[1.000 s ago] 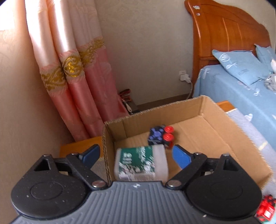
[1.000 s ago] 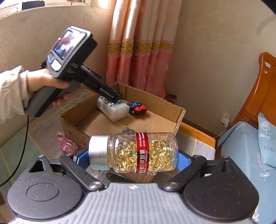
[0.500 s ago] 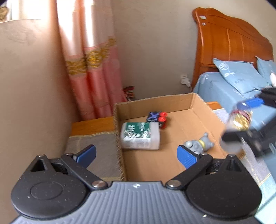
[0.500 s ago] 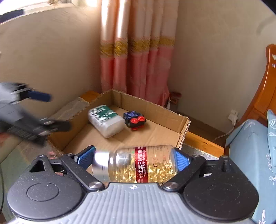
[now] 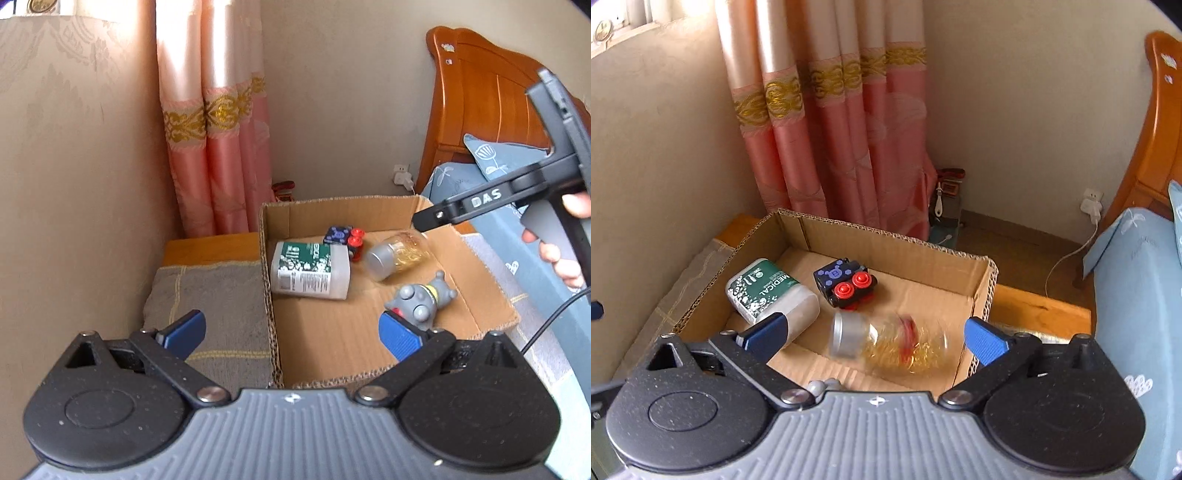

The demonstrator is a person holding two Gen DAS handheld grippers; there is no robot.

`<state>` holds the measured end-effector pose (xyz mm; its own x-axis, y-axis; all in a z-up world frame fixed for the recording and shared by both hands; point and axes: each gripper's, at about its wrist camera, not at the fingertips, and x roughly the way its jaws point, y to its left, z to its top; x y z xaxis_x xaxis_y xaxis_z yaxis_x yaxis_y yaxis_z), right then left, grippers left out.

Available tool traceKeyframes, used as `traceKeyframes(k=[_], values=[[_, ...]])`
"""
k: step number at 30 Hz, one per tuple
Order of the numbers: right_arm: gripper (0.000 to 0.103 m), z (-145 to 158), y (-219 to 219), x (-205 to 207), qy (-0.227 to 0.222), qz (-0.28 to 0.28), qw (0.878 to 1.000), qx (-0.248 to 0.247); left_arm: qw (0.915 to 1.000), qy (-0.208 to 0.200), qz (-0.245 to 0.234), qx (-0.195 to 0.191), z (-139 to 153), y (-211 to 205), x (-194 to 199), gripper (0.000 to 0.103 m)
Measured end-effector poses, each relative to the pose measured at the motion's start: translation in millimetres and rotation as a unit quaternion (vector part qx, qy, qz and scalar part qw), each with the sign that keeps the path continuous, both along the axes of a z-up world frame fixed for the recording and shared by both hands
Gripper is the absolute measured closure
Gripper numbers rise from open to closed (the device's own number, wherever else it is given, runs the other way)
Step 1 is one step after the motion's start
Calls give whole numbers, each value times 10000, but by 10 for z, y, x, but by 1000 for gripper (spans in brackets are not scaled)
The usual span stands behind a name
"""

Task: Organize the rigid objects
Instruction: 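Move left tool to pink keychain case while right tool approaches red S.L train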

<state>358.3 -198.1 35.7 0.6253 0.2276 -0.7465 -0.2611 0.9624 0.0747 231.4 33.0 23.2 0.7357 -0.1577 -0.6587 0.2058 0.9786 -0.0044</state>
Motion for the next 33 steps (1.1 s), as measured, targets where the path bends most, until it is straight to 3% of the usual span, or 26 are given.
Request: traceKeyframes(k=[18,25,33], values=[[0,142,71,-1138,-384,192,9989,-203,9999,-94,-26,-90,29,2,-546,3],[0,-157,-25,-1650,-488,-194,9981,-334,9996,-35,-146,-223,-25,-31,-802,3],[0,-613,-189,-2142,-313,-795,9951,-500,9985,157,-452,-275,-250,-58,-1041,3]])
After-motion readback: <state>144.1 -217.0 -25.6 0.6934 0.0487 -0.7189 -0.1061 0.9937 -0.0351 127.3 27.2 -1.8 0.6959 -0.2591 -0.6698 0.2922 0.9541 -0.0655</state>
